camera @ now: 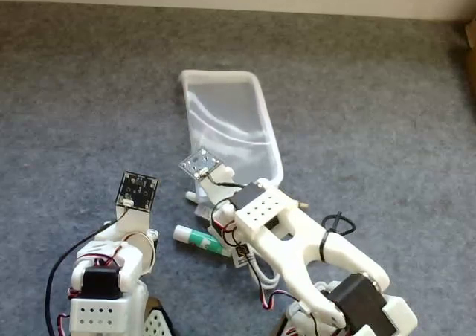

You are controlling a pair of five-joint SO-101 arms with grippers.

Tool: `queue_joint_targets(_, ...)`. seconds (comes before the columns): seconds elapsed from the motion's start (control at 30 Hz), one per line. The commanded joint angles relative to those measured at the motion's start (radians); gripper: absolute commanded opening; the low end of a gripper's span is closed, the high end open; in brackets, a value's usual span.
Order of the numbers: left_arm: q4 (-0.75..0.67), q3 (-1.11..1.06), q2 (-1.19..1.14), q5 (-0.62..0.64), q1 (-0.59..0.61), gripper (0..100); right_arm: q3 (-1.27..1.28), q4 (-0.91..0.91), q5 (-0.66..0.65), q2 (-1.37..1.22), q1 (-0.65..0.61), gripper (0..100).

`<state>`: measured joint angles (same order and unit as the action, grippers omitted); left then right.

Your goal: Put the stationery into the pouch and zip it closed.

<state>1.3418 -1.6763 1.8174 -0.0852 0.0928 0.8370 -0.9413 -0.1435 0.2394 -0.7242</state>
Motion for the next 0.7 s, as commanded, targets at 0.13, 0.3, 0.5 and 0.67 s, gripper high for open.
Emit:
queue_joint_targets(0.13,-0.017,-0.018,0.005,0.005,0.005,1,-0.03,-0.005,0.009,0.076,0.031,11.3)
queue_joint_targets(0.3,-0.017,-0.018,0.005,0.005,0.005,1,-0.03,-0.004,0.009,0.154,0.068,11.3)
queue_joint_targets(0.5,-0.017,-0.018,0.005,0.005,0.005,1,-0.028,-0.002,0.009,0.136,0.068,11.3)
queue_joint_targets(0.67,-0.017,-0.018,0.005,0.005,0.005,1,-0.038,-0.001,0.008,0.074,0.068,11.3)
